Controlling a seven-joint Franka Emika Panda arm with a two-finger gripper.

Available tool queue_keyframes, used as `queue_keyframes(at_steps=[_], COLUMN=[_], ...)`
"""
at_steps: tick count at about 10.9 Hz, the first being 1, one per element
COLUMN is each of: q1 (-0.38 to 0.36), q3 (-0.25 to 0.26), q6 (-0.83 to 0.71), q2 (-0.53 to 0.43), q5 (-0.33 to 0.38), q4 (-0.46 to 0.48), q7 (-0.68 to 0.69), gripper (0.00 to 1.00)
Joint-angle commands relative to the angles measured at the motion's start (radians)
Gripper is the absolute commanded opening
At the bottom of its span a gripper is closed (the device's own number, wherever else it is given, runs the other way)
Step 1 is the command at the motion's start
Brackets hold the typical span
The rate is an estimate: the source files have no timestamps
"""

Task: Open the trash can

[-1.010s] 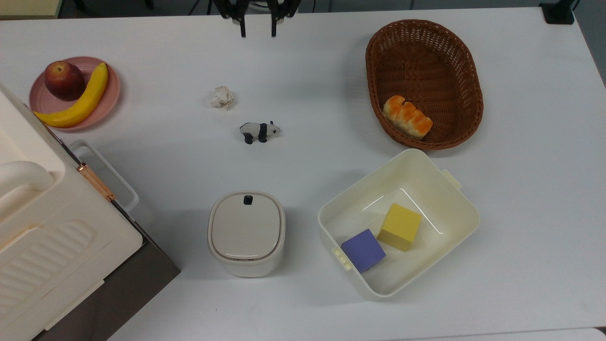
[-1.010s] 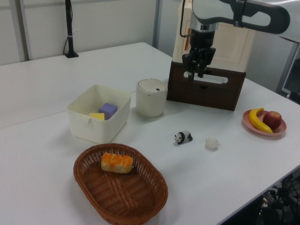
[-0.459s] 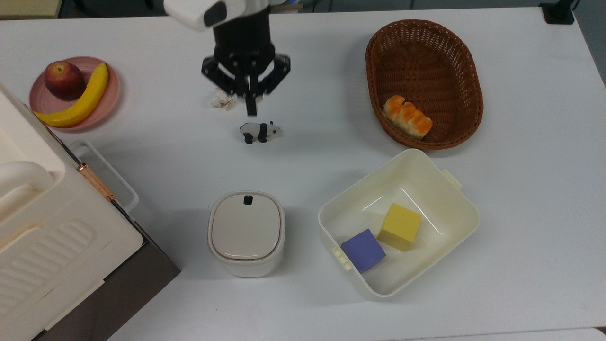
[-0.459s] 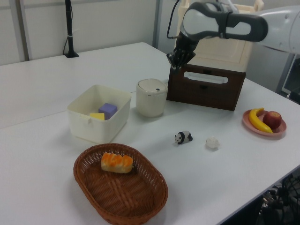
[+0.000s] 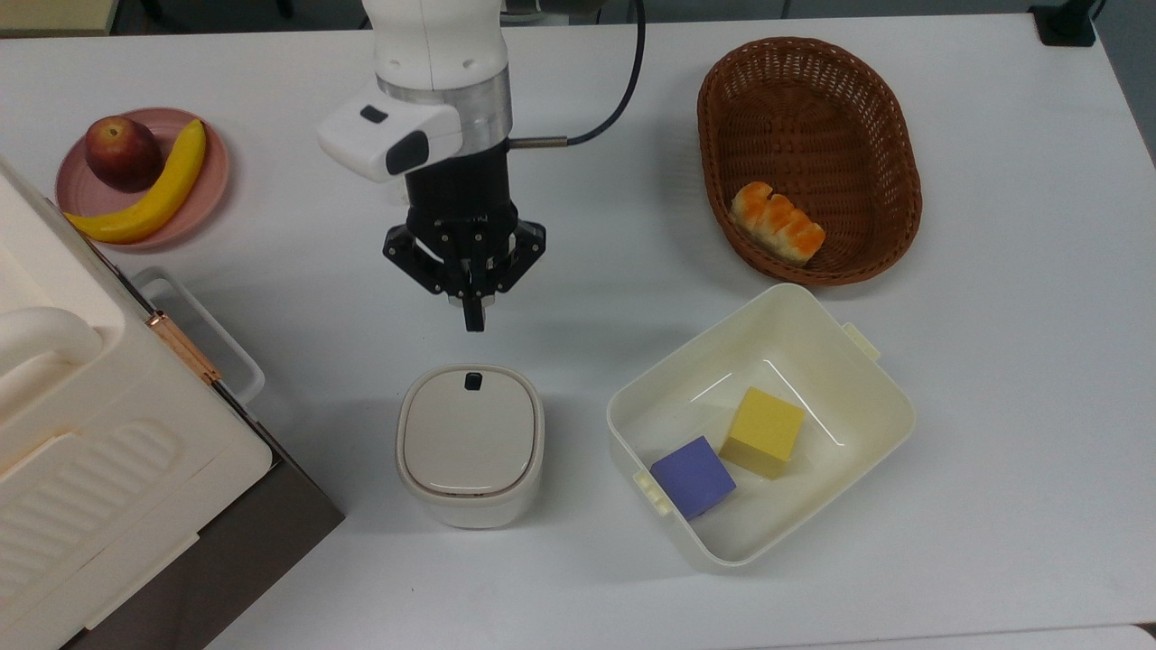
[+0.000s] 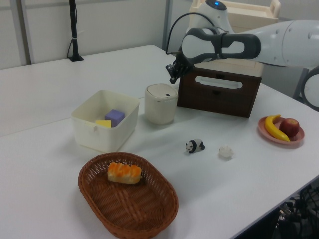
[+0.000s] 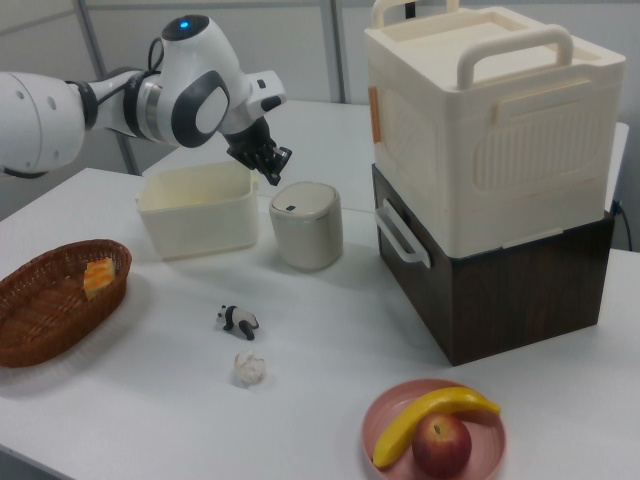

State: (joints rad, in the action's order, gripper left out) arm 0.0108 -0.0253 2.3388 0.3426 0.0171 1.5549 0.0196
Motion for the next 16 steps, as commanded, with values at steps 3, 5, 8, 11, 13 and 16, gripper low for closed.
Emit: queue_keyframes(at_steps=[3,5,8,11,13,16], q1=[0.011,0.008,0.006,0.005,0.002,0.000], q3=[-0.004,-0.004,-0.007,-0.010,-0.010,-0.012], q6=[0.059,0.059,0.059,0.057,0.057,0.057], q2=[0.111,0.139,0.139,0.141,0.141,0.145], q5=[-0.003,-0.057,-0.092,-0.098,-0.132,-0.144], q4=[-0.096,-0.113,-0.104,-0.093,-0.081,-0.078], q7=[0.017,0.017,0.014,0.016,0.016,0.022], gripper=[0.00,0.00,0.00,0.00,0.00,0.00])
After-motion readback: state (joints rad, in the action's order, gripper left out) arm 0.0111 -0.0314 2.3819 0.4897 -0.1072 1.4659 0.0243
